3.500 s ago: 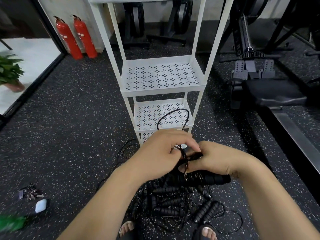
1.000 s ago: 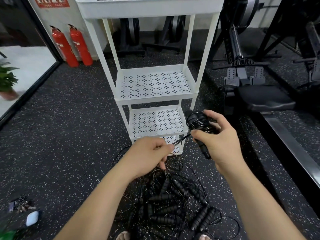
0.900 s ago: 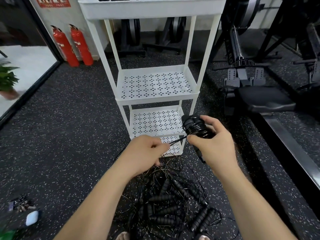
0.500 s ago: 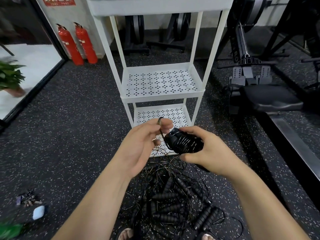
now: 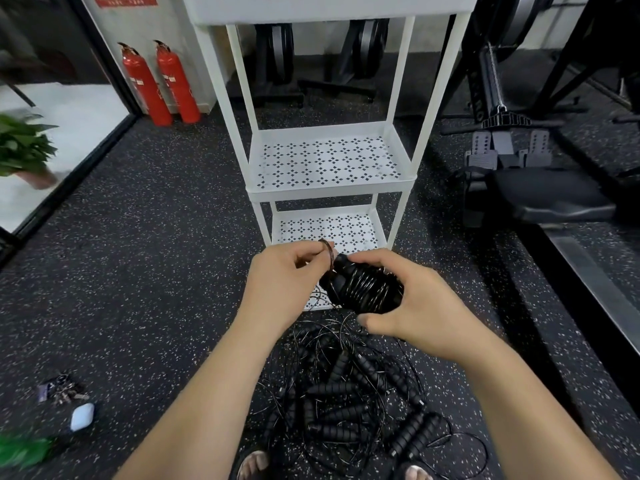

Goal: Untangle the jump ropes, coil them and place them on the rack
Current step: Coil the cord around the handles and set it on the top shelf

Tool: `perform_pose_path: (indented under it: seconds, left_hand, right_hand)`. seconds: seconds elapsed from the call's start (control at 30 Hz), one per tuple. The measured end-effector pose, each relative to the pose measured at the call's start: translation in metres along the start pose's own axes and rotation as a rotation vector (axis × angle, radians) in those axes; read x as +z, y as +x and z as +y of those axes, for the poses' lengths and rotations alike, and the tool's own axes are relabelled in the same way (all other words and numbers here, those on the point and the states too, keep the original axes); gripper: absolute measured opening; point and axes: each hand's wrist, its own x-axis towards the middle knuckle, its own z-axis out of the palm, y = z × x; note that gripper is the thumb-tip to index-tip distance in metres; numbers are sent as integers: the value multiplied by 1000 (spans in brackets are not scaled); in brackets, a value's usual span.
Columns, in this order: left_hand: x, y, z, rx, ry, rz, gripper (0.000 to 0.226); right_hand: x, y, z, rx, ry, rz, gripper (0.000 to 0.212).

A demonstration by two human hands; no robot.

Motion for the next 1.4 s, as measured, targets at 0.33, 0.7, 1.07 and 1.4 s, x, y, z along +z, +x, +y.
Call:
perform_pose_path:
  seconds: [0.33, 0.7, 1.07, 1.4]
  left_hand:
    - [-14, 5, -1, -95, -114, -187, 18]
    - [-31, 18, -19, -362, -220, -347, 14]
    - [-25, 14, -21, -274, -166, -377, 25]
    - [-21, 8, -24, -145, -170, -332, 22]
  right_hand:
    - [1, -4, -11, -25, -53, -52, 79]
    - [10, -7, -26, -28, -213, -93, 80]
    - [-3, -8, -22, -10, -86, -136, 72]
    - [-8, -9, -18, 36, -42, -174, 74]
